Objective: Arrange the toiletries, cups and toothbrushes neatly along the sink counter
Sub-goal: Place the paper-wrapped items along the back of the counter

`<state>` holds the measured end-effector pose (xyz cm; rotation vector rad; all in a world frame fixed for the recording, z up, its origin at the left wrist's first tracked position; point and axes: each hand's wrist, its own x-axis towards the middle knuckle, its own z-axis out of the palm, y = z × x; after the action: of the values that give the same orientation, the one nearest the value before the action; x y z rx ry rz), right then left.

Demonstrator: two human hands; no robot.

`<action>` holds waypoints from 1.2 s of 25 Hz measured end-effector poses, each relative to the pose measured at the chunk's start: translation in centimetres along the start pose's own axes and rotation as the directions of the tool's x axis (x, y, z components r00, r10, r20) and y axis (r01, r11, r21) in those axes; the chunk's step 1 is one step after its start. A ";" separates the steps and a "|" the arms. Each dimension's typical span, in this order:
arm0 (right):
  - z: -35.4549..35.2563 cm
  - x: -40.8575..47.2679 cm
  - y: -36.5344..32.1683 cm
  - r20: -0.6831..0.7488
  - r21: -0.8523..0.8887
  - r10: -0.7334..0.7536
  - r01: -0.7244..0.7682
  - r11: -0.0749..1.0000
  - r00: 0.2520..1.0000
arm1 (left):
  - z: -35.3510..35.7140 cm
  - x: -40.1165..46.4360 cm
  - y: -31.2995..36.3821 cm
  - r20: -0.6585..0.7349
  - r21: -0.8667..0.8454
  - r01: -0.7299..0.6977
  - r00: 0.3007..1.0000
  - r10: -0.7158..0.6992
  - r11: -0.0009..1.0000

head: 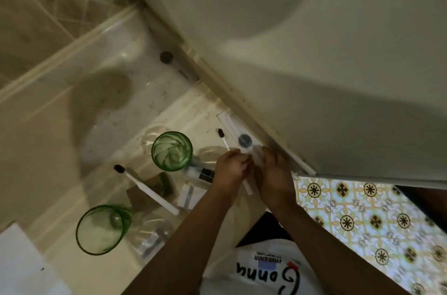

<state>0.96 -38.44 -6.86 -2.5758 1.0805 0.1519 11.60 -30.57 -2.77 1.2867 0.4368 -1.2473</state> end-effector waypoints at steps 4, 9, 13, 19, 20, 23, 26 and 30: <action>-0.6 0.1 -0.1 0.092 0.192 0.158 -0.174 0.966 0.983 | 0.4 0.4 0.3 -0.062 0.179 0.003 0.998 0.008 0.984; -0.4 0.9 0.1 0.140 0.201 0.172 -0.198 0.959 0.975 | 1.2 1.2 1.3 -0.105 0.368 -0.019 0.992 0.062 0.930; -1.0 -0.8 -1.0 0.047 0.212 0.072 -0.081 0.974 0.996 | 0.9 0.6 2.0 -0.117 0.500 -0.166 0.959 0.257 0.850; -8.0 -0.9 -6.4 0.348 0.830 -0.056 -0.280 0.481 0.936 | -2.6 -4.7 6.1 -0.151 0.221 -0.377 0.898 0.414 0.899; -9.2 -0.9 -7.2 0.359 0.865 -0.135 -0.275 0.420 0.924 | -3.4 -5.5 6.8 -0.164 0.220 -0.399 0.884 0.438 0.890; -11.2 -0.3 -9.3 0.405 0.895 -0.281 -0.315 0.315 0.870 | -5.8 -7.1 8.8 -0.235 0.249 -0.484 0.810 0.537 0.839; -11.5 0.3 -10.9 0.435 0.887 -0.397 -0.309 0.343 0.808 | -7.8 -8.0 10.0 -0.322 0.179 -0.537 0.760 0.565 0.824; -11.8 0.1 -12.9 0.461 0.851 -0.463 -0.228 0.473 0.757 | -9.6 -9.0 10.3 -0.390 0.048 -0.490 0.793 0.468 0.870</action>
<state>9.80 -34.27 7.58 -1.4051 0.4431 0.3191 20.90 -20.26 6.53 1.4876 0.3873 -0.5409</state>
